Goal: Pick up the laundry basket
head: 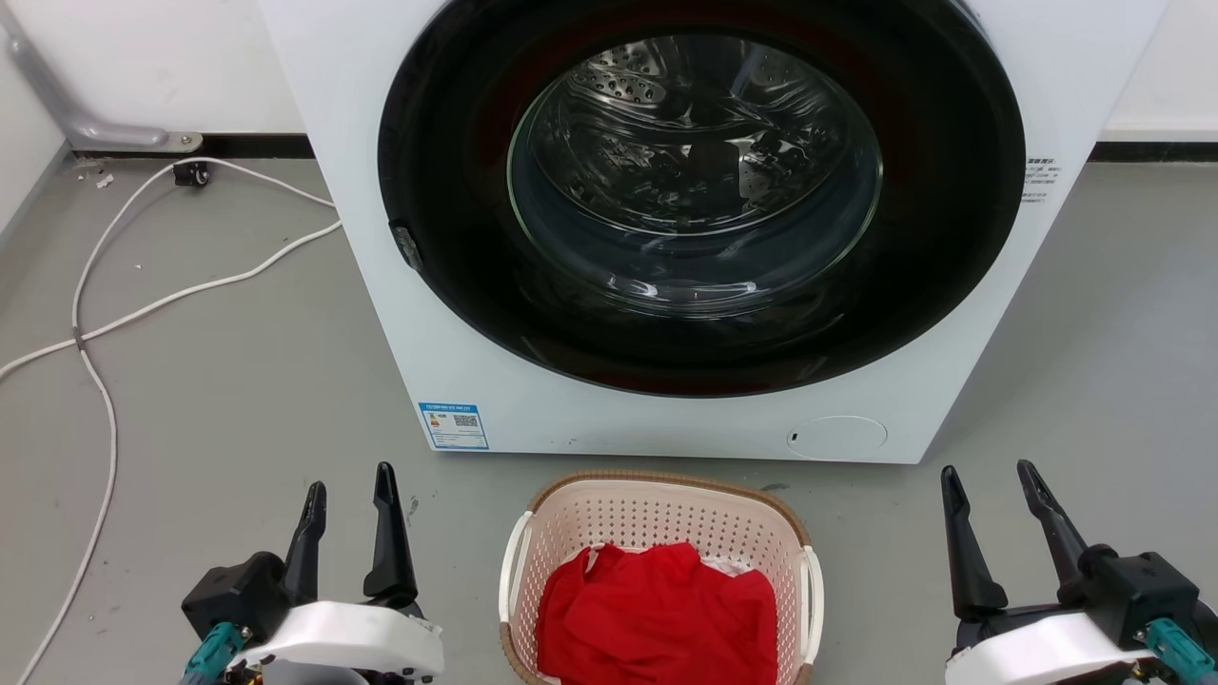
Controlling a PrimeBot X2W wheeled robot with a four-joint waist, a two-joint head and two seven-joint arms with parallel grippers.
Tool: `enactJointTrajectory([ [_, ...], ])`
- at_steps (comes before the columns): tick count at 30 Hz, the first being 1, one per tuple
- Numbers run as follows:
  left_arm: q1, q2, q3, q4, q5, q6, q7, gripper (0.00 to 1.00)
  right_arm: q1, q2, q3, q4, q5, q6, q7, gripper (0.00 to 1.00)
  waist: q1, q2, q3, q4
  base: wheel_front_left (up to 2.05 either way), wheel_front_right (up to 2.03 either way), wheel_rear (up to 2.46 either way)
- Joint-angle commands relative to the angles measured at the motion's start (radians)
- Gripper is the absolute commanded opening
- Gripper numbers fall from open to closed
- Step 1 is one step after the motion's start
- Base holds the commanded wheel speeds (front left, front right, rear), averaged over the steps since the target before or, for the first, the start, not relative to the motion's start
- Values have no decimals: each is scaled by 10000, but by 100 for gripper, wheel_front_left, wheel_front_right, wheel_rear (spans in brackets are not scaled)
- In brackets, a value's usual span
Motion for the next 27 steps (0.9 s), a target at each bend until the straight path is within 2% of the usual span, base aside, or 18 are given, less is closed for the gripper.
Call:
enactJointTrajectory([
  [1,38,29,-14,-46,258,58,-85,100,84,-6,18,-122,-300,-3,-99,100,0,0,-4,4,0,0,0],
  [27,257,32,-84,-113,1819,-184,-559,100,326,0,90,-382,-1966,-3,-553,100,0,0,0,17,0,0,0],
])
